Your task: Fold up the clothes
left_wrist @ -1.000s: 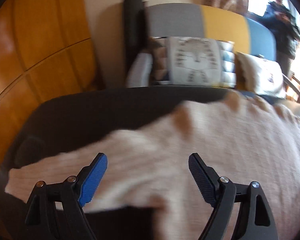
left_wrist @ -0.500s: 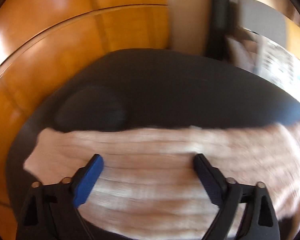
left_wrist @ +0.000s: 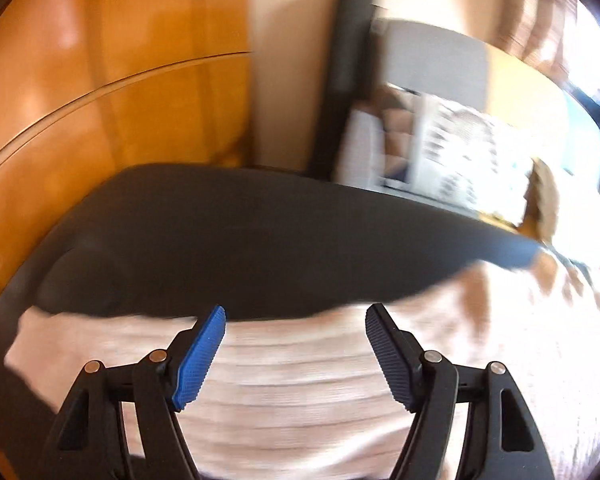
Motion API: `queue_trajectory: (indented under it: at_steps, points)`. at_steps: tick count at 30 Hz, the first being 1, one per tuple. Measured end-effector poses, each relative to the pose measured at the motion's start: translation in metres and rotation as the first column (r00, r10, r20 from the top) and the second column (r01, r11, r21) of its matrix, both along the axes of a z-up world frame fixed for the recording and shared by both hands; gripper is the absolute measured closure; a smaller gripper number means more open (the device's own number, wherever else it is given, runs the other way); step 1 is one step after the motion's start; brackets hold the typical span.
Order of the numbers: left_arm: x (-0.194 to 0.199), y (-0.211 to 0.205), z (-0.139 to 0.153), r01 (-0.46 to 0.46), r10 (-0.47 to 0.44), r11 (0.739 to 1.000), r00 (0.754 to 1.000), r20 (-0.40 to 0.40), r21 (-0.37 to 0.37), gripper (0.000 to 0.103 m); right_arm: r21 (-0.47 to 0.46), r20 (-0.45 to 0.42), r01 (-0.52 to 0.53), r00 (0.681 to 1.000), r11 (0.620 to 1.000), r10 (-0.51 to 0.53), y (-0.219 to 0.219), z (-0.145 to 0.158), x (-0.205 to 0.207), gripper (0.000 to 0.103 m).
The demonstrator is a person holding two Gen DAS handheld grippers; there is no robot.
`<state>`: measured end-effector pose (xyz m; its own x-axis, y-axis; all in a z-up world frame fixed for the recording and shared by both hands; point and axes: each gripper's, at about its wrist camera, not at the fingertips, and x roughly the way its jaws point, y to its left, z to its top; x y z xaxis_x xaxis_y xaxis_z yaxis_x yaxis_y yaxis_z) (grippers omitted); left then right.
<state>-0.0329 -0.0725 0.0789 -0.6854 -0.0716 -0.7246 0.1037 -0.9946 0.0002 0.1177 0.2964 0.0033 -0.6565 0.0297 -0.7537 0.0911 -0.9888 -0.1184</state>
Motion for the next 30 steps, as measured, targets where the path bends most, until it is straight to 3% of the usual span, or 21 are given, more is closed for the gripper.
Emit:
queue_trajectory:
  at_steps: [1,4,5,7,9,11,13,16,19,21,24,26,28,30]
  points:
    - [-0.005,0.014,-0.003,0.024,-0.024,1.0,1.0,0.012,-0.018,0.03,-0.005,-0.001,0.0,1.0,1.0,0.0,0.001,0.0,0.0,0.084]
    - [-0.023,0.045,-0.019,0.065,-0.06,0.996,0.995,0.08,-0.063,0.064,-0.019,-0.003,-0.002,1.0,1.0,0.002,0.003,0.0,0.0,0.084]
    - [-0.031,0.05,-0.026,0.067,-0.059,0.995,0.992,0.112,-0.07,0.065,-0.021,-0.004,-0.002,1.0,1.0,0.002,0.003,0.0,0.0,0.084]
    - [-0.043,0.048,-0.038,0.046,-0.035,0.996,0.99,0.14,-0.08,0.064,-0.021,-0.005,-0.002,1.0,1.0,0.002,0.004,0.0,0.001,0.084]
    - [-0.047,0.042,-0.042,0.017,-0.006,0.995,0.993,0.115,-0.094,0.058,-0.025,-0.006,-0.003,1.0,1.0,0.003,0.004,0.0,0.001,0.084]
    - [-0.048,0.038,-0.045,0.003,0.007,0.995,0.995,0.098,-0.096,0.043,-0.035,-0.007,-0.003,1.0,0.999,0.002,0.005,0.0,0.0,0.084]
    - [-0.047,0.03,-0.045,-0.016,0.024,0.997,0.994,0.104,-0.077,0.035,-0.043,-0.007,-0.003,1.0,0.999,0.002,0.006,0.0,0.0,0.084]
    - [-0.041,0.02,-0.037,-0.087,0.09,0.996,0.988,0.123,-0.026,0.037,-0.046,-0.009,-0.003,1.0,0.999,0.002,0.006,-0.001,0.001,0.084]
    - [-0.021,0.029,-0.014,-0.149,0.147,0.987,0.988,0.047,0.06,0.039,-0.045,-0.011,-0.003,1.0,0.999,0.002,0.006,-0.001,0.001,0.084]
    - [-0.003,0.053,0.001,-0.112,0.112,0.985,0.994,0.006,0.132,0.039,-0.042,-0.012,-0.003,1.0,0.999,0.003,0.005,-0.001,0.001,0.084]
    - [0.023,0.106,0.008,0.023,-0.025,0.984,1.0,0.012,0.177,0.038,-0.079,0.005,-0.005,1.0,0.997,0.006,0.01,0.002,-0.001,0.082]
    - [0.036,0.144,0.002,0.114,-0.123,0.975,0.992,0.036,0.193,0.038,-0.187,0.023,0.021,1.0,0.982,-0.017,0.026,0.007,-0.001,0.081]
    - [0.048,0.18,-0.008,0.195,-0.209,0.966,0.976,0.062,0.172,0.038,-0.323,0.03,0.104,0.995,0.941,-0.1,0.057,0.013,0.009,0.08]
    - [0.059,0.211,-0.023,0.274,-0.286,0.954,0.954,0.091,0.121,0.038,-0.413,0.018,0.201,0.977,0.888,-0.212,0.094,0.019,0.027,0.071]
